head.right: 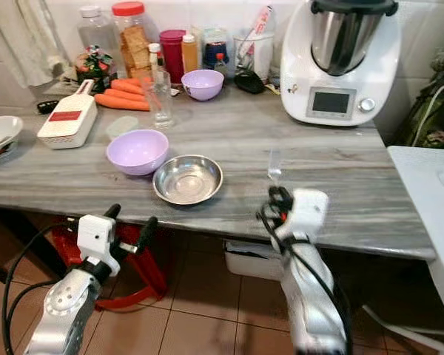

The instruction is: Setting the table

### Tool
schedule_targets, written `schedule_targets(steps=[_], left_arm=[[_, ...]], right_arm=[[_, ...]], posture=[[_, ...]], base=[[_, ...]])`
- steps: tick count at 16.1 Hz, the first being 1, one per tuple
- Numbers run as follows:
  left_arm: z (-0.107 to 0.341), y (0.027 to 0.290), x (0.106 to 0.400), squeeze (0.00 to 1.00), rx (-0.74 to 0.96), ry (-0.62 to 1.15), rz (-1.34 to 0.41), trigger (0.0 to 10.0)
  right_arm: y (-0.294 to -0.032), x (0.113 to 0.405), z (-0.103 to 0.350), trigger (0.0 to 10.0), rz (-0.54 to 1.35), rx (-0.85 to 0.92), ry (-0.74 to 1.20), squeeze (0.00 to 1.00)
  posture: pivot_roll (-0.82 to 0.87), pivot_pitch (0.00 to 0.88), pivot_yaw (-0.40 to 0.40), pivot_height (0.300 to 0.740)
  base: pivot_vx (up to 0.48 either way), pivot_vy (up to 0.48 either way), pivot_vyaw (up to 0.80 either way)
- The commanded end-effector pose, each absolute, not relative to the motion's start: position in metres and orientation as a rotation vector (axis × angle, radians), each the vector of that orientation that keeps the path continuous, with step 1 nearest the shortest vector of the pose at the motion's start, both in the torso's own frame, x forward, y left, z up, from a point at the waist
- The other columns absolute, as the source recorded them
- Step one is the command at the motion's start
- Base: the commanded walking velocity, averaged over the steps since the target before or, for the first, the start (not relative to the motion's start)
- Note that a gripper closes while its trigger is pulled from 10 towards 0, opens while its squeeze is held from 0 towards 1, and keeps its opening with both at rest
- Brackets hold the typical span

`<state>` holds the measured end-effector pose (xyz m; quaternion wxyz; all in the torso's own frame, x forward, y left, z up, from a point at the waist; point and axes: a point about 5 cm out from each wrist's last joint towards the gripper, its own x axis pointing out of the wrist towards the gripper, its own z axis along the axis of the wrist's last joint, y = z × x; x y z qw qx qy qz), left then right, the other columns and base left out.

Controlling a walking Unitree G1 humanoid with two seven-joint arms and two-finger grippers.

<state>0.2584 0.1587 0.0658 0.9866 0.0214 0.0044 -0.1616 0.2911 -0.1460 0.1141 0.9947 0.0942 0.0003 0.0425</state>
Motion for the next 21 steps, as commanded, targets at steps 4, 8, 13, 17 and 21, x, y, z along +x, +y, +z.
schedule_targets(steps=[4, 8, 13, 17, 21], left_arm=[[0.068, 0.166, 0.25, 0.0, 0.049, 0.023, -0.356, 10.0], [0.07, 0.163, 0.243, 0.0, 0.041, 0.032, -0.41, 10.0], [0.074, 0.161, 0.239, 0.0, 0.036, 0.038, -0.454, 10.0], [0.075, 0.163, 0.235, 0.0, 0.041, 0.05, -0.459, 10.0], [0.077, 0.167, 0.23, 0.0, 0.049, 0.062, -0.452, 10.0]], right_arm=[[-0.128, 0.306, 0.11, 10.0, 0.097, 0.246, 0.075, 0.0], [-0.121, 0.323, 0.111, 10.0, 0.052, 0.268, 0.108, 0.0], [-0.127, 0.341, 0.107, 10.0, -0.016, 0.28, 0.162, 0.0], [-0.13, 0.355, 0.105, 10.0, -0.031, 0.305, 0.198, 0.0], [-0.12, 0.364, 0.101, 10.0, 0.01, 0.293, 0.247, 0.0]], posture=[[0.01, 0.0, 0.028, 0.74], [0.02, 0.0, 0.026, 0.74], [0.04, 0.018, 0.035, 0.74], [0.05, 0.033, 0.039, 0.74], [0.08, 0.052, 0.033, 0.74]], base=[[0.0, 0.0, 0.0], [0.0, 0.0, 0.0], [0.0, 0.0, 0.0], [0.0, 0.0, 0.0], [0.0, 0.0, 0.0]])
